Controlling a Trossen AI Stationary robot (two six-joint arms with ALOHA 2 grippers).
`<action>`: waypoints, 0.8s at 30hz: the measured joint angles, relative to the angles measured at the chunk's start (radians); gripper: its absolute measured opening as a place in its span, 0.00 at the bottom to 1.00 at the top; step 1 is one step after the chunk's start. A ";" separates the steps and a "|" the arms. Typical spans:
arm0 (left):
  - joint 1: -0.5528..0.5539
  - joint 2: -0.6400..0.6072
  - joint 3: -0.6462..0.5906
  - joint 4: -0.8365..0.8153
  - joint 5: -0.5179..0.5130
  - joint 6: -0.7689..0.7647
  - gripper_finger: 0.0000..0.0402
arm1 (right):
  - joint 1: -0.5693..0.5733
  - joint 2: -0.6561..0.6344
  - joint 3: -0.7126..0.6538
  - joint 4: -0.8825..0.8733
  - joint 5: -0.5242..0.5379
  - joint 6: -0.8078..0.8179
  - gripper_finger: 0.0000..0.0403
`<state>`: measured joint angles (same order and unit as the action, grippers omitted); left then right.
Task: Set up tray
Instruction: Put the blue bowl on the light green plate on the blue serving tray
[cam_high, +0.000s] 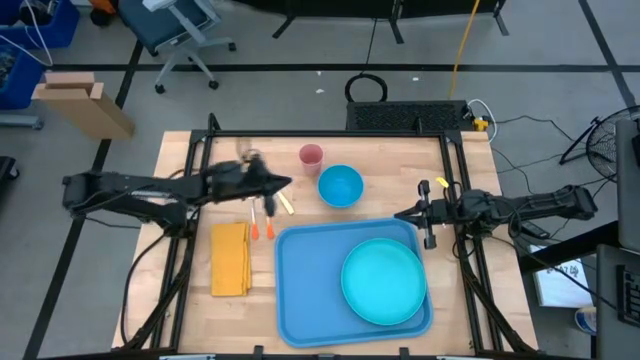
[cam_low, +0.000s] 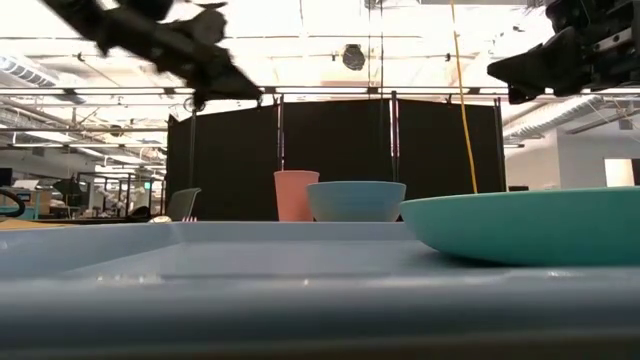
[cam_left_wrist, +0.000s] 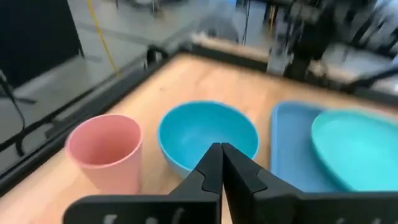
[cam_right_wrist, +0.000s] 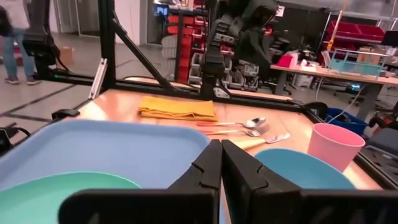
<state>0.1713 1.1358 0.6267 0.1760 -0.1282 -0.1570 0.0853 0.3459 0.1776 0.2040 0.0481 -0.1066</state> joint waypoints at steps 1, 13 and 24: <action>-0.003 0.055 0.064 -0.051 0.016 0.017 0.01 | -0.001 0.000 0.000 -0.004 0.000 -0.006 0.00; -0.031 0.620 0.968 -0.776 -0.078 0.266 0.40 | -0.001 0.000 0.000 -0.024 -0.004 -0.011 0.00; 0.046 1.053 1.446 -1.004 0.061 0.505 0.66 | -0.001 0.000 0.000 -0.026 -0.005 0.012 0.00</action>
<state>0.2173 2.1891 2.0728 -0.8285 -0.0668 0.3485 0.0845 0.3462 0.1776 0.1782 0.0433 -0.0948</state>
